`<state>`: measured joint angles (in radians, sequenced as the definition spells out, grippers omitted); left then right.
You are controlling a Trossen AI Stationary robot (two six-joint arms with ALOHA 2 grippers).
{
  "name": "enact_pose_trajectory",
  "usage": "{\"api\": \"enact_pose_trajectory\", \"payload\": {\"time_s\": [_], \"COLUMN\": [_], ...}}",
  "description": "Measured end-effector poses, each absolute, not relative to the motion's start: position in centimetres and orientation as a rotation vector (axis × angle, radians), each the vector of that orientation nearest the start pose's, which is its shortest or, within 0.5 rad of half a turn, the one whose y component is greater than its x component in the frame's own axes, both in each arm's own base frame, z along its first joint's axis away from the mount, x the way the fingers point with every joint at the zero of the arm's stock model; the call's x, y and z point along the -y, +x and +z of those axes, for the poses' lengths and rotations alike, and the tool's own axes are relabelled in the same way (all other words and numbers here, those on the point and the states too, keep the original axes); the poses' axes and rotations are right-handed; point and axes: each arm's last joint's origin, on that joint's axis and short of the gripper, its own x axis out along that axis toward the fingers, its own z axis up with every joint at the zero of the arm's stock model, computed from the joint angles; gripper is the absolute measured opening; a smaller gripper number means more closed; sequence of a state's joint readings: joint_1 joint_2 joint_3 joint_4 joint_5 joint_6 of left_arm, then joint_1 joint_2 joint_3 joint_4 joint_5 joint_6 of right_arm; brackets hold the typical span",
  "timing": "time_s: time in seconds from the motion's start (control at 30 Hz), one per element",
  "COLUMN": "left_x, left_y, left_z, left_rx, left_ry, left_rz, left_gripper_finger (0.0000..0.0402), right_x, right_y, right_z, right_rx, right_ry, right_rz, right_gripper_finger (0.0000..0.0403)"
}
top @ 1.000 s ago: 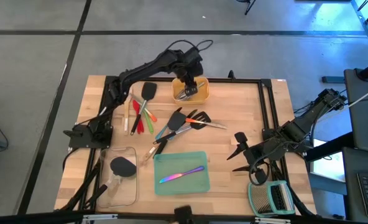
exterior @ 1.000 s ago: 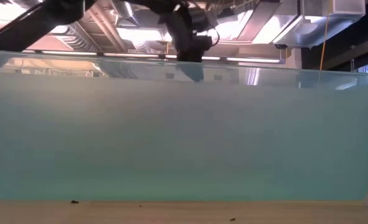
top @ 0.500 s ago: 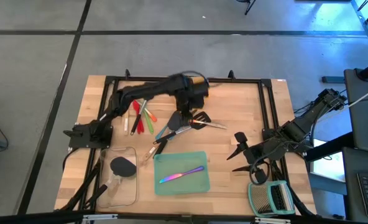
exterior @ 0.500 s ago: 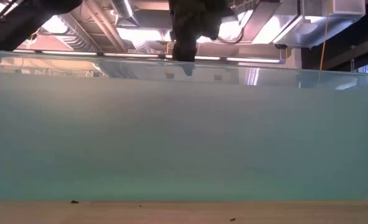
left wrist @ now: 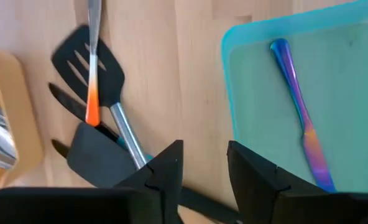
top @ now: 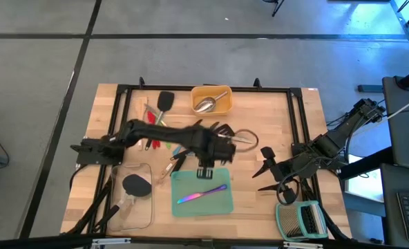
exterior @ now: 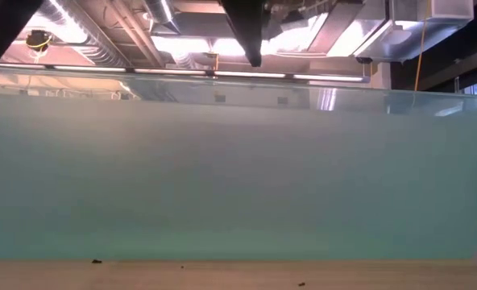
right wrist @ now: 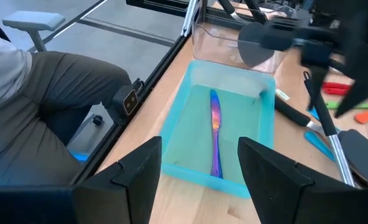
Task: Pick & Place Kitchen Items
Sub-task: Put the orange table knife into the green bin
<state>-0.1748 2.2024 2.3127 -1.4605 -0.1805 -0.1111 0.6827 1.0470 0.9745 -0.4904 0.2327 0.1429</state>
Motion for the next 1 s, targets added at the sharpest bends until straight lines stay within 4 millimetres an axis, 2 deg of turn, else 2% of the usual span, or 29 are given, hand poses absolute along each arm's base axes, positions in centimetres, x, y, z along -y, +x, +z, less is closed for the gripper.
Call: {"api": "enact_pose_trajectory", "payload": {"time_s": [0.3, 0.47, 0.67, 1.0], "left_x": [14.5, 17.7, 20.5, 23.8], "left_y": [42.1, 41.2, 39.9, 37.9], "left_z": [31.5, 31.8, 32.0, 32.2], "left_rx": [-1.112, -1.013, -0.927, -0.834], "left_ry": [0.277, 0.336, 0.389, 0.366], "left_rz": [0.151, 0.204, 0.279, 0.334], "left_gripper_finger": [0.0085, 0.0081, 0.0079, 0.0078], "right_x": [-13.2, -13.2, -13.3, -13.3], "right_y": [17.3, 17.3, 17.4, 17.5], "right_z": [32.3, 32.3, 32.5, 32.6], "right_rx": [-0.538, -0.534, -0.514, -0.506], "right_ry": [-0.113, -0.111, -0.102, -0.111], "right_rz": [0.399, 0.400, 0.402, 0.403], "right_gripper_finger": [0.0216, 0.0216, 0.0216, 0.0216]}}
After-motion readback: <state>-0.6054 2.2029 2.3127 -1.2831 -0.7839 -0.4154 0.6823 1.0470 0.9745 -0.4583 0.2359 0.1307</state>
